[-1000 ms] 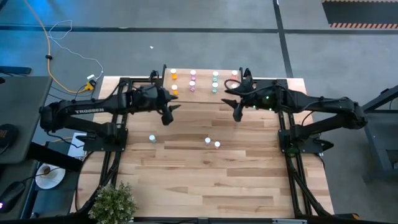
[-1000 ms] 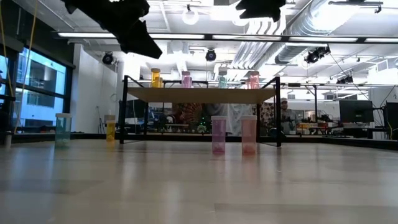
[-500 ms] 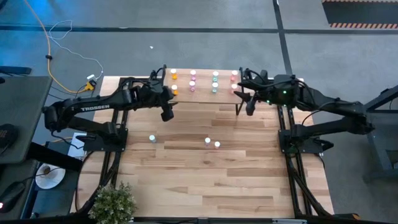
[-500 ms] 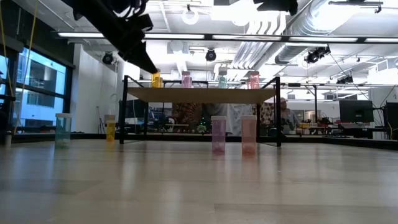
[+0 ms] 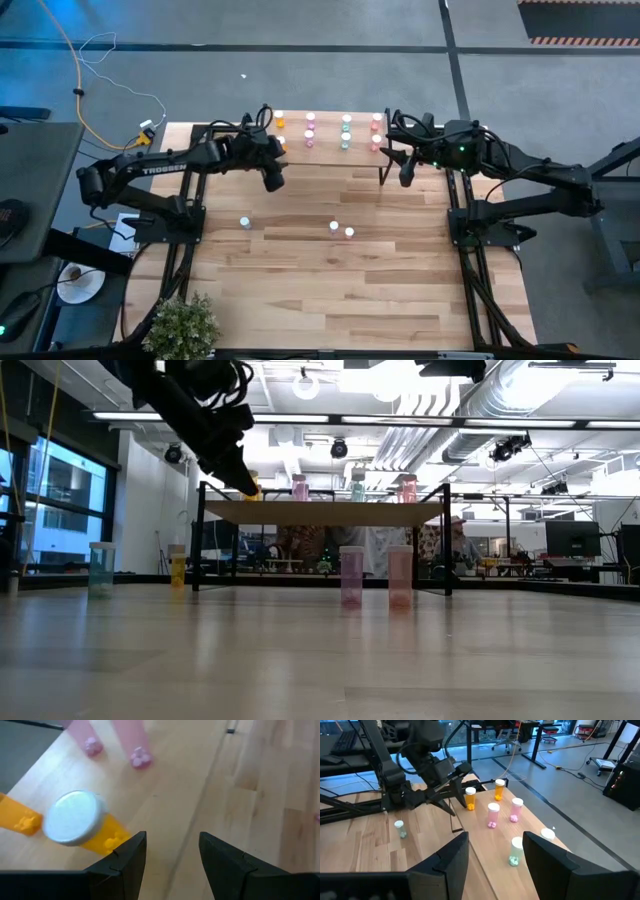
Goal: Pick and place medicine bottles onto shelf by color
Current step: Put the bottom orange pill bottle on the shelf aligned with the other orange pill bottle
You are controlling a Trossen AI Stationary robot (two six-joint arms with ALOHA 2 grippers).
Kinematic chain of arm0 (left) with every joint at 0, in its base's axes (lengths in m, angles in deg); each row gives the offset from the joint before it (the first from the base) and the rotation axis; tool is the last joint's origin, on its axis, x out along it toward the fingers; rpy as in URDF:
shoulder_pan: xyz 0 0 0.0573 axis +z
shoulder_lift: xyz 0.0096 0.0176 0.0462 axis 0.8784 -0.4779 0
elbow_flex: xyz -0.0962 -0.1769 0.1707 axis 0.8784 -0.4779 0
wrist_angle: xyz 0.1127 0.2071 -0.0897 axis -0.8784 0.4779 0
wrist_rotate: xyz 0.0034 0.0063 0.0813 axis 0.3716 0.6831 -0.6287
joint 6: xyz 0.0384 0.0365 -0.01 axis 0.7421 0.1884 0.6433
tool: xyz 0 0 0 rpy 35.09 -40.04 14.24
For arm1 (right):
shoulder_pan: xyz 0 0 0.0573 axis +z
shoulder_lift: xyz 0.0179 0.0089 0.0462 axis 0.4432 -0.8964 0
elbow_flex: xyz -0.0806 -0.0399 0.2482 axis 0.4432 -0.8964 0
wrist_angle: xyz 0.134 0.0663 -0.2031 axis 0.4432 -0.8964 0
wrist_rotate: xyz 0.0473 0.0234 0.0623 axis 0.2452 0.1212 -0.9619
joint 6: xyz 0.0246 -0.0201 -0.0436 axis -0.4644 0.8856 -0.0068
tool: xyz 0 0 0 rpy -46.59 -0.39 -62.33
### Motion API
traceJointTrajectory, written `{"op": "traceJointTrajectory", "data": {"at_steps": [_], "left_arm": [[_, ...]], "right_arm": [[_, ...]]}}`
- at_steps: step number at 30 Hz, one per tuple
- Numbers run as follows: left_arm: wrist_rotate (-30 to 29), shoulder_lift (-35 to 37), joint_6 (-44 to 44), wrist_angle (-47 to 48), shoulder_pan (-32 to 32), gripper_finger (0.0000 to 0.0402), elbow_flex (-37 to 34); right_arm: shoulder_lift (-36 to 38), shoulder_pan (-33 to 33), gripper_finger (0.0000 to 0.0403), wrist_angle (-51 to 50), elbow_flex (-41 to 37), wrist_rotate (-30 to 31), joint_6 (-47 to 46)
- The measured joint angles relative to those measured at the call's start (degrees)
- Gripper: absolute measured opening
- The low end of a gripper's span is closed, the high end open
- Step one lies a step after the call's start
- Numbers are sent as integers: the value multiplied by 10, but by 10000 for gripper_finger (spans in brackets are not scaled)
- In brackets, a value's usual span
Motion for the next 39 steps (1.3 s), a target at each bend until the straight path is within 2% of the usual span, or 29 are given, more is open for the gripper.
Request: {"op": "traceJointTrajectory", "data": {"at_steps": [24, 39], "left_arm": [[-3, -4, 0, -9, 53, 172, 0], [14, -4, -8, -22, 55, 172, 0]], "right_arm": [[0, 0, 179, -10, 0, 0, -4], [0, 0, 179, -10, 0, 0, -4]]}}
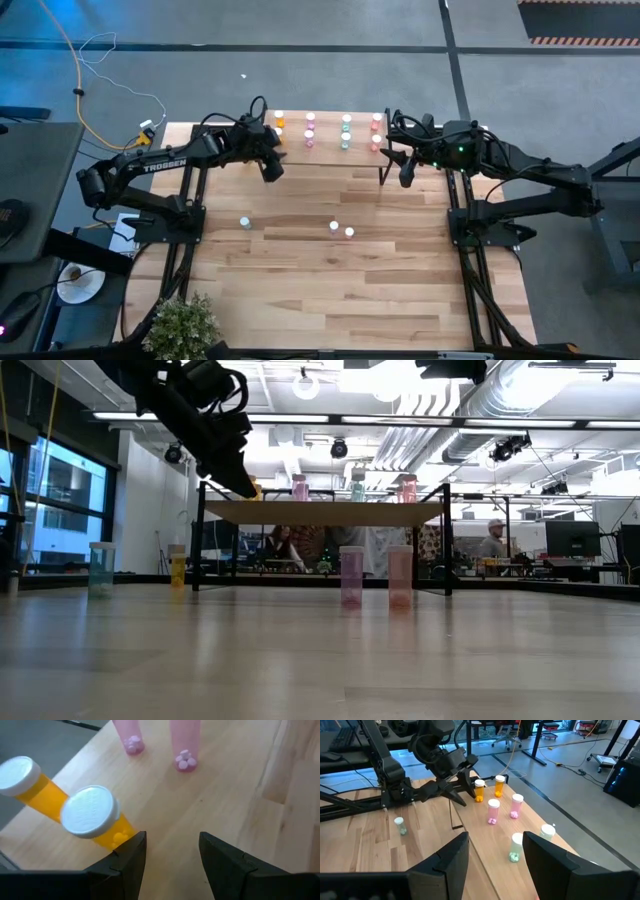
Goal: Pick and place medicine bottles onto shelf by color
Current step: Put the bottom orange pill bottle on the shelf aligned with the other orange pill bottle, then put the red pill bottle on the shelf aligned with the other red pill bottles
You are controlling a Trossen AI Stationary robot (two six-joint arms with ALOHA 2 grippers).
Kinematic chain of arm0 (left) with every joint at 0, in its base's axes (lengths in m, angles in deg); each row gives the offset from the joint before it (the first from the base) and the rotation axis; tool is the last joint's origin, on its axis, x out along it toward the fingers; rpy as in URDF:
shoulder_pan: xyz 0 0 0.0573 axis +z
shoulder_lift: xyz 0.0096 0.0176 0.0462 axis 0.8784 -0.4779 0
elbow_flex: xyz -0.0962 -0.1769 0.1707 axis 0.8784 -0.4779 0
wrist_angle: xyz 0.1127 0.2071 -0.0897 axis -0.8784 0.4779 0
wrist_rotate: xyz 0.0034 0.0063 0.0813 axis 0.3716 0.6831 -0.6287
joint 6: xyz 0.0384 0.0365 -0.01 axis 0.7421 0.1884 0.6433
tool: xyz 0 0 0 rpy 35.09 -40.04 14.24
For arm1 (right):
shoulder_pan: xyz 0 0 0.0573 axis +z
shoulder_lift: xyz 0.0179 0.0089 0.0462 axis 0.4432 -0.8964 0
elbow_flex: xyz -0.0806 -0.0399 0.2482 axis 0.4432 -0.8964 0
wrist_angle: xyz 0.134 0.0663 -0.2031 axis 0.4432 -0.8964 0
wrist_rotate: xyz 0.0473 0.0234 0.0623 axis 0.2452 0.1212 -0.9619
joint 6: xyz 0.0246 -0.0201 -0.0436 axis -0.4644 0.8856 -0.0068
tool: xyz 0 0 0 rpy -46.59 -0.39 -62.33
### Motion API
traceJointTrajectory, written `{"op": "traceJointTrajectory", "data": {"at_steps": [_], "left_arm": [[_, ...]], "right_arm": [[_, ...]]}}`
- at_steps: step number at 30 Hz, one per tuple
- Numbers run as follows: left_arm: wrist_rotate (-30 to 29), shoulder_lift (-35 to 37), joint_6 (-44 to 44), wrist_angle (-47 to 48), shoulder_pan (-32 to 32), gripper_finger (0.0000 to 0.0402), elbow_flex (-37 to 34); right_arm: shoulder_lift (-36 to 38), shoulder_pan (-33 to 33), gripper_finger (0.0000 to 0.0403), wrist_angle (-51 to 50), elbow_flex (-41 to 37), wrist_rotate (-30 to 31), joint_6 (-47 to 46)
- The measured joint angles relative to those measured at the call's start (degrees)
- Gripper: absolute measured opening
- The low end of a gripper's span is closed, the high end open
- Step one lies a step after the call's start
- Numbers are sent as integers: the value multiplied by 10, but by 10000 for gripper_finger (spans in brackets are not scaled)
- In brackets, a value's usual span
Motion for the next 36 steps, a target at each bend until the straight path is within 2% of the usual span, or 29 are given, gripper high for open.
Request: {"op": "traceJointTrajectory", "data": {"at_steps": [13, 19, 23, 27, 31, 36], "left_arm": [[7, 35, -2, 8, -61, 172, 0], [7, 72, 25, 27, -96, 172, 0], [14, 103, 26, 64, -123, 172, 0], [55, 134, 15, 104, -151, 172, 0], [85, 156, -17, 109, -180, 172, -6], [88, 178, -56, 108, -223, 172, -38]], "right_arm": [[0, 0, 179, -72, 0, -16, -65], [0, 3, 179, -121, -44, -22, -119], [1, 26, 179, -115, -81, -32, -169], [1, 61, 179, -94, -115, -27, -210], [1, 97, 179, -77, -146, -20, -253], [0, 147, 179, -28, -192, 6, -288]]}}
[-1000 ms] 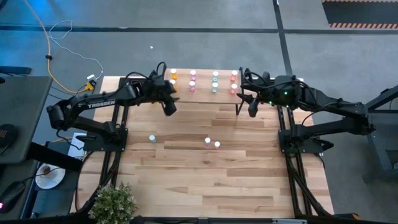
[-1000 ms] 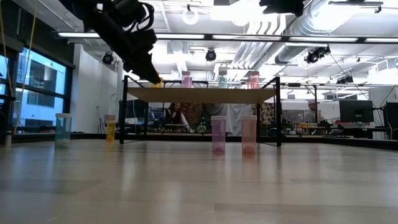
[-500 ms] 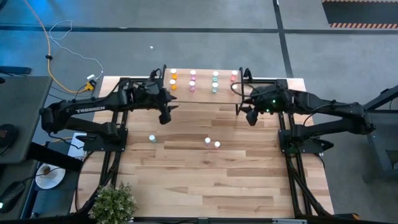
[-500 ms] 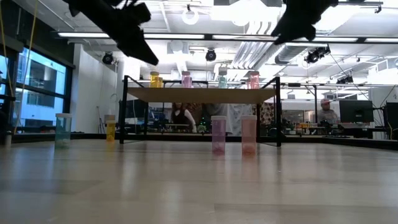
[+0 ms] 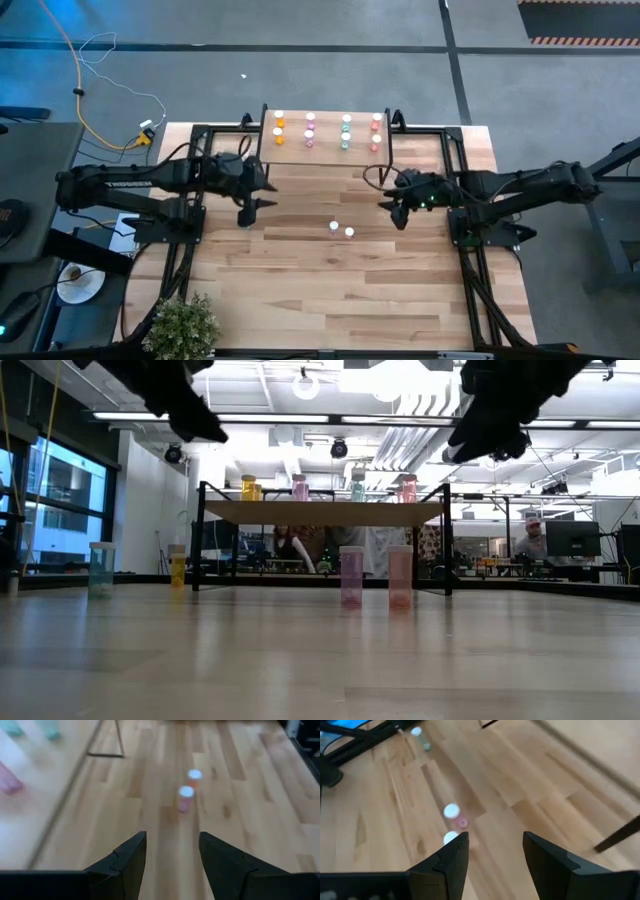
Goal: Pick and place medicine bottles onto shelf by color
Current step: Put the red pill bottle on the shelf aligned with the other red pill bottles
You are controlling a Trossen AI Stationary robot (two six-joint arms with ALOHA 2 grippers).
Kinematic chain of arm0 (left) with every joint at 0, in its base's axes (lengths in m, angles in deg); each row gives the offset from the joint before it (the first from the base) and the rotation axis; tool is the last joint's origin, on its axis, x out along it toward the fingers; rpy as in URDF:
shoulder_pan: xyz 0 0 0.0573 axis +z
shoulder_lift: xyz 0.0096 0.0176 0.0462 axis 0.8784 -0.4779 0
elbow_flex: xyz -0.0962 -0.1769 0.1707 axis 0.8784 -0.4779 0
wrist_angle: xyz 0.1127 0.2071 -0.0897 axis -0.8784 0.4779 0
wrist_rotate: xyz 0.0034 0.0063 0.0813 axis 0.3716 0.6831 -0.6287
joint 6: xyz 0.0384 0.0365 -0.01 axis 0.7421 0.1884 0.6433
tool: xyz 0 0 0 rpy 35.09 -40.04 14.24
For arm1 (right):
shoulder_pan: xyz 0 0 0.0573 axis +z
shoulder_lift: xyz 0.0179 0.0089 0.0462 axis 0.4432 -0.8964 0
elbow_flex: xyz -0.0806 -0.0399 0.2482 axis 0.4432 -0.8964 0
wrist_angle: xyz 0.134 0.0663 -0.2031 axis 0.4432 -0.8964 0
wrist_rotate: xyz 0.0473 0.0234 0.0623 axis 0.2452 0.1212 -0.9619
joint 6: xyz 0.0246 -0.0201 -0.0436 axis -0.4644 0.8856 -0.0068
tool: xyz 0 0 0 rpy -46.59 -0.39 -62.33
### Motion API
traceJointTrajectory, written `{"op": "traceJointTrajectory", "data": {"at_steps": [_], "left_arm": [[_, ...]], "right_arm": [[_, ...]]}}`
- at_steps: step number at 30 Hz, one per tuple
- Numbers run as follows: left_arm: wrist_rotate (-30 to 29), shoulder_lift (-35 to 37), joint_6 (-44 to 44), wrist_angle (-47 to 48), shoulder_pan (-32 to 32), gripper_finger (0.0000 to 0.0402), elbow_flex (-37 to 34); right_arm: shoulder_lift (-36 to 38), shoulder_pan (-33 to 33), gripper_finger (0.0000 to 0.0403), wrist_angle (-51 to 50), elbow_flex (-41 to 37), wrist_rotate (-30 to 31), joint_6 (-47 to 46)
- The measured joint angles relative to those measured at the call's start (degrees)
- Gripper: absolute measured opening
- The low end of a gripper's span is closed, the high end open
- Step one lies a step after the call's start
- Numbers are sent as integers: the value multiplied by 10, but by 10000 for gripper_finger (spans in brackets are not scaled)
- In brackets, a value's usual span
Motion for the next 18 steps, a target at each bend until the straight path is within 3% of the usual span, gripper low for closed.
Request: {"op": "traceJointTrajectory", "data": {"at_steps": [7, 18], "left_arm": [[-24, 24, -73, -37, -70, 172, -53], [-148, 49, -167, -84, -179, 172, -108]], "right_arm": [[0, 67, 179, 64, -63, 32, -46], [0, 168, 179, 148, -128, 99, -102]]}}
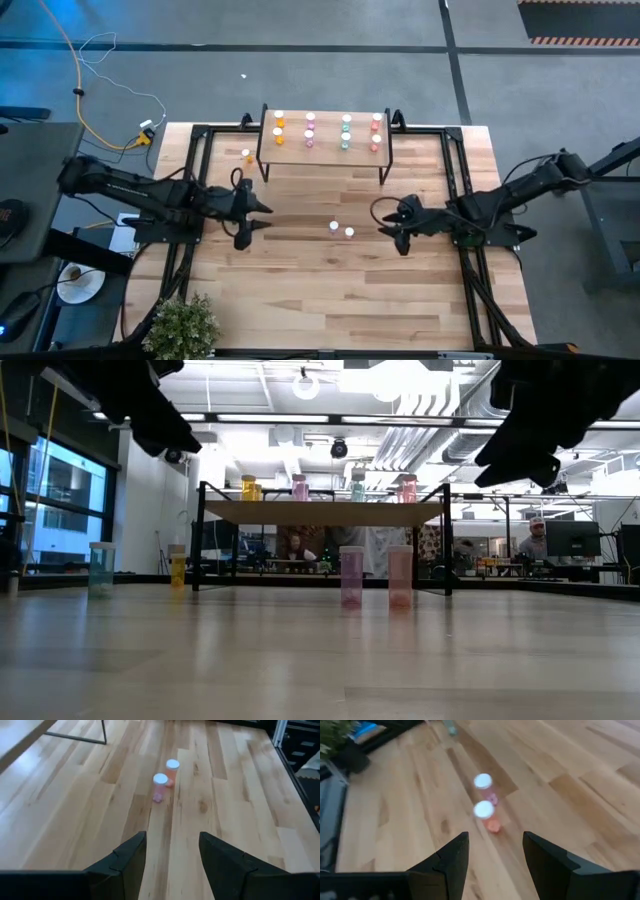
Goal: Pick and place medicine bottles onto shelf by color
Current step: Put the red pill bottle on the shelf aligned with the other red pill bottles
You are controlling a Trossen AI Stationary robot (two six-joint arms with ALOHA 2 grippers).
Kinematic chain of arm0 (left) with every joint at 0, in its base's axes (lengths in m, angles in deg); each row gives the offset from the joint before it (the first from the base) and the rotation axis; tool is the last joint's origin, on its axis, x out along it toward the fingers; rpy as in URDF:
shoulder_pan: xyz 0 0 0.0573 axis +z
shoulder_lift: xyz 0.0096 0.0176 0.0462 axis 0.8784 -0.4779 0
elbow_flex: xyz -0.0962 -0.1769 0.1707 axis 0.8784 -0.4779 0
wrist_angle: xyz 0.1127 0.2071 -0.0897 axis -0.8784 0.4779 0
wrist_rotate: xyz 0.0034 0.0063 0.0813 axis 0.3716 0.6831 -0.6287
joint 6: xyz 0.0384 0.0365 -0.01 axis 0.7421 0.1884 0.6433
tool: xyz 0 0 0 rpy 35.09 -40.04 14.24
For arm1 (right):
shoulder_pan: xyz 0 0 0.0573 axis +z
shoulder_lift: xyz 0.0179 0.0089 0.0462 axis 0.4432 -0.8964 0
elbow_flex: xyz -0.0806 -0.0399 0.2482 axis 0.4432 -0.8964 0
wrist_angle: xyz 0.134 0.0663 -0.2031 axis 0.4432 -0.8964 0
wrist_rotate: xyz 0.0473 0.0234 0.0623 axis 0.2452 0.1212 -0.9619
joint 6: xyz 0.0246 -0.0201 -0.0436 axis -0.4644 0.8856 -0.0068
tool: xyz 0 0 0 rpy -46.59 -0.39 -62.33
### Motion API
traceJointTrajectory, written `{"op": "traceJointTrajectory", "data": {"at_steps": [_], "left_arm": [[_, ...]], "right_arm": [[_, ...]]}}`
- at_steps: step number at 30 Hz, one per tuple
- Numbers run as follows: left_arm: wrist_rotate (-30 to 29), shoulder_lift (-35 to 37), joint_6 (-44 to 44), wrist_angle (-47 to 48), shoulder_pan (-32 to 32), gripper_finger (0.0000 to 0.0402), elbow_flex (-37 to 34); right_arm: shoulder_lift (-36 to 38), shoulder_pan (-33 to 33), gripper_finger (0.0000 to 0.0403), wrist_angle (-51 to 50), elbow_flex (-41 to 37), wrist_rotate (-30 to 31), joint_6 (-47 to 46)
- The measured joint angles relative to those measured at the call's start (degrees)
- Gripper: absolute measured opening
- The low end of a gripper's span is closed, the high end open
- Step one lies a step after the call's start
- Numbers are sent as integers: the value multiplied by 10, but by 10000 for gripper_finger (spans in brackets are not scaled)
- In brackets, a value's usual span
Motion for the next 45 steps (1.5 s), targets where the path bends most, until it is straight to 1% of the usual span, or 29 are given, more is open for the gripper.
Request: {"op": "traceJointTrajectory", "data": {"at_steps": [4, 7, 10, 14, 21, 23, 28, 31, 36, 41, 45], "left_arm": [[-20, 0, -19, -15, -31, 172, -15], [-49, -1, -26, -32, -50, 172, -30], [-74, 0, -38, -71, -65, 172, -49], [-75, 2, -40, -117, -80, 172, -73], [-102, 2, -37, -207, -107, 172, -109], [-111, 2, -36, -210, -113, 172, -112], [-152, 2, -35, -221, -132, 172, -112], [-165, 2, -31, -231, -141, 172, -112], [-165, 2, -31, -233, -150, 172, -112], [-165, 2, -45, -233, -150, 172, -112], [-165, 7, -63, -230, -150, 172, -112]], "right_arm": [[0, 37, 179, 25, -13, 32, -16], [-5, 61, 179, 34, -13, 58, -21], [-17, 82, 179, 50, -13, 72, -21], [-51, 104, 179, 73, -13, 96, -22], [-118, 125, 179, 103, -13, 178, -21], [-135, 128, 179, 114, -13, 194, -16], [-171, 128, 179, 157, -13, 193, -13], [-186, 128, 179, 157, -13, 193, -35], [-201, 119, 179, 156, -13, 190, -74], [-201, 112, 179, 157, -13, 187, -72], [-201, 113, 179, 156, -13, 172, -71]]}}
